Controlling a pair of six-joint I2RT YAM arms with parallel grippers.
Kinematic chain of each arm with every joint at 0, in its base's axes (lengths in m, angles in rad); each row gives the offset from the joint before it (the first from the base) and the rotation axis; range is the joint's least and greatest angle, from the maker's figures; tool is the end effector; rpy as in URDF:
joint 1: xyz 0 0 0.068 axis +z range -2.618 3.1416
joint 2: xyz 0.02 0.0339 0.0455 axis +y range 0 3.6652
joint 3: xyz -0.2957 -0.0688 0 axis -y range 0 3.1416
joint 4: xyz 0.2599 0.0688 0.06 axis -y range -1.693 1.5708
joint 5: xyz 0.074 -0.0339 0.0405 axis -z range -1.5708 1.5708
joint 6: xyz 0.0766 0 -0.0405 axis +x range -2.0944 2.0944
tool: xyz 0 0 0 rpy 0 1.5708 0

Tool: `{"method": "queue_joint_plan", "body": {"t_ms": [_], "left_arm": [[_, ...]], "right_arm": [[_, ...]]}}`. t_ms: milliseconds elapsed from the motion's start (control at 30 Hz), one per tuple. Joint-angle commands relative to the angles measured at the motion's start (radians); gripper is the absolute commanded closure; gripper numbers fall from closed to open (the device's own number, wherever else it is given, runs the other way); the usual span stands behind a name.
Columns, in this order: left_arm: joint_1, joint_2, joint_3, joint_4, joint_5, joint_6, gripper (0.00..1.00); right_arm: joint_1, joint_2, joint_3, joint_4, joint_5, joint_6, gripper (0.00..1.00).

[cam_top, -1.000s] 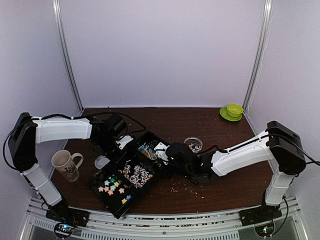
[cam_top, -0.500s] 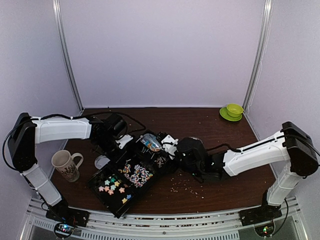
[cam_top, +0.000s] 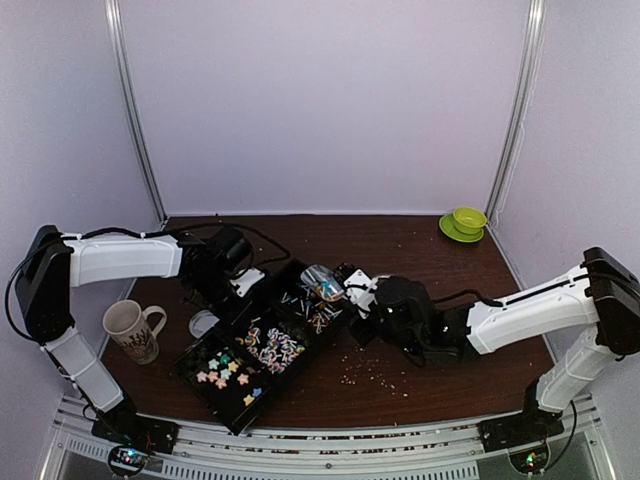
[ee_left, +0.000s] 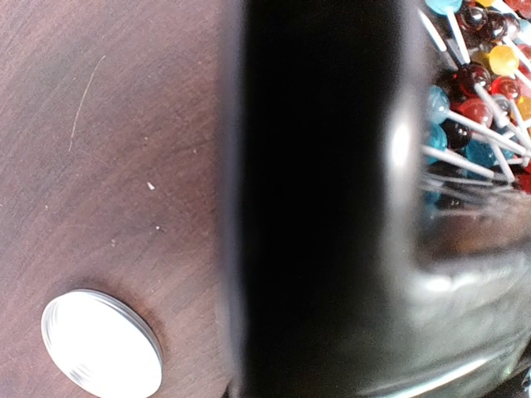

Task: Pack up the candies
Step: Place the fake candies in the packing box.

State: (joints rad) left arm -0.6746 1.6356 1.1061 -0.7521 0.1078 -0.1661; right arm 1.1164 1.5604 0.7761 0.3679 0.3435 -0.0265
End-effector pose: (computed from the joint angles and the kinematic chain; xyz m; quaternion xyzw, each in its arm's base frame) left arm 0.2577 -0.2167 0.1852 0.2560 0.9544 -0.1074 0.1096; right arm 0.1886 0.3274 0.2090 -0.3681 0.7449 0.1562 0.5340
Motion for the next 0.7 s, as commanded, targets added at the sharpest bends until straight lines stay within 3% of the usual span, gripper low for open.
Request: {"method": "queue_joint_plan", "body": {"t_ms": [0,367,667], "left_arm": [[0.013,-0.042,0.032,0.056,0.033,-0.019,1.0],[0.023,-0.042,0.034,0.05,0.025,-0.026,1.0],[0.023,-0.049,0.033,0.046,0.02,-0.026,1.0]], "right_arm": [[-0.004,-0.082,-0.023,-0.006,0.038,0.007,1.0],[-0.009,-0.322,-0.072,-0.223,0.157,-0.009,1.0],[-0.052,-0.491,-0.039,-0.591,0.205,0.083,1.0]]}}
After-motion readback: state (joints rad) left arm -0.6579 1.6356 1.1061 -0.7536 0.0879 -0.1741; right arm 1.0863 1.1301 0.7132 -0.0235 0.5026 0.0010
